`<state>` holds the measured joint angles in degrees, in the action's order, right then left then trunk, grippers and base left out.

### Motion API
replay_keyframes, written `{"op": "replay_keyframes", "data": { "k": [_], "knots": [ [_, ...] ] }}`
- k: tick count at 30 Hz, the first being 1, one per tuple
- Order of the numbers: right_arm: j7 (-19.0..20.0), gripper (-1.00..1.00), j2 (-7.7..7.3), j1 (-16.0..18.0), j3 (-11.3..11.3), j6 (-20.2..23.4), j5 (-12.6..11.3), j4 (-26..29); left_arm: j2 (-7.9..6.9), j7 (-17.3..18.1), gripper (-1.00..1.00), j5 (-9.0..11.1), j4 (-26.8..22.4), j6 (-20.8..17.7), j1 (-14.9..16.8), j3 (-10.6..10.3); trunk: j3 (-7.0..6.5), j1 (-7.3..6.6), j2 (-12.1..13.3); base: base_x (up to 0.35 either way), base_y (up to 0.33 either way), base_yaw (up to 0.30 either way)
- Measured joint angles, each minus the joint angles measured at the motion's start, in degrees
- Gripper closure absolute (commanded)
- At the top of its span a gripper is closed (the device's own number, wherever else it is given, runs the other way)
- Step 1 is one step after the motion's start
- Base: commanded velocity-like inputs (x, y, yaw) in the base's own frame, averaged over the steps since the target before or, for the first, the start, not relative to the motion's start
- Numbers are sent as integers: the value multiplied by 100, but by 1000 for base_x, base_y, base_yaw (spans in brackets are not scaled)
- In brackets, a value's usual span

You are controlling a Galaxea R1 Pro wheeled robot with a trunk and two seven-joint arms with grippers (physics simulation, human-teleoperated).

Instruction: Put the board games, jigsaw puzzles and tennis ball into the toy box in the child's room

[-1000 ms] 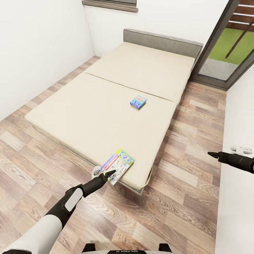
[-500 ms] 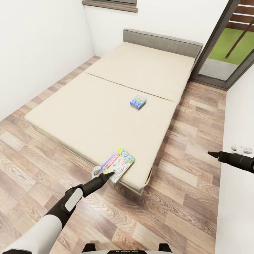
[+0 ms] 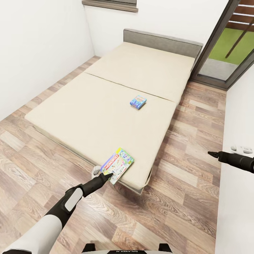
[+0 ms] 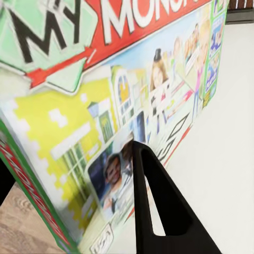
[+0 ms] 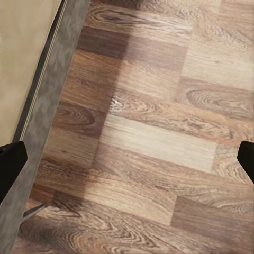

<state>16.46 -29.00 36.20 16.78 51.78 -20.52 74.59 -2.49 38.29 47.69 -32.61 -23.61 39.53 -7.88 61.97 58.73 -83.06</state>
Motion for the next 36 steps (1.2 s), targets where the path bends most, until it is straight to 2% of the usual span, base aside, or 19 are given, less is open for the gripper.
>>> {"op": "replay_keyframes", "data": {
  "k": [8,9,10,11,15,36],
  "knots": [
    [0,-100,0,1,0,0,0,0,0,0,100,4,-1,1,0,0,0,0,0,0,0,0],
    [14,-100,11,-200,-6,-6,-11,50,-5,334,100,-47,-564,-10,-240,-30,1,1,0,0,0,0],
    [15,-100,16,-229,-7,-6,-19,61,-5,365,100,55,-727,-29,-275,0,0,0,0,0,0,0],
    [16,-100,20,-245,-7,-7,-20,68,-4,363,100,-15,-791,-16,-305,-16,0,0,0,0,0,0],
    [17,-100,31,-285,-8,-8,-23,85,-2,355,100,-6,-958,-28,-388,-19,0,0,0,0,0,0],
    [28,-100,24,-324,-9,-9,-30,108,21,348,100,-1,-1077,-56,-540,-18,0,0,0,0,0,0]
  ]
}}
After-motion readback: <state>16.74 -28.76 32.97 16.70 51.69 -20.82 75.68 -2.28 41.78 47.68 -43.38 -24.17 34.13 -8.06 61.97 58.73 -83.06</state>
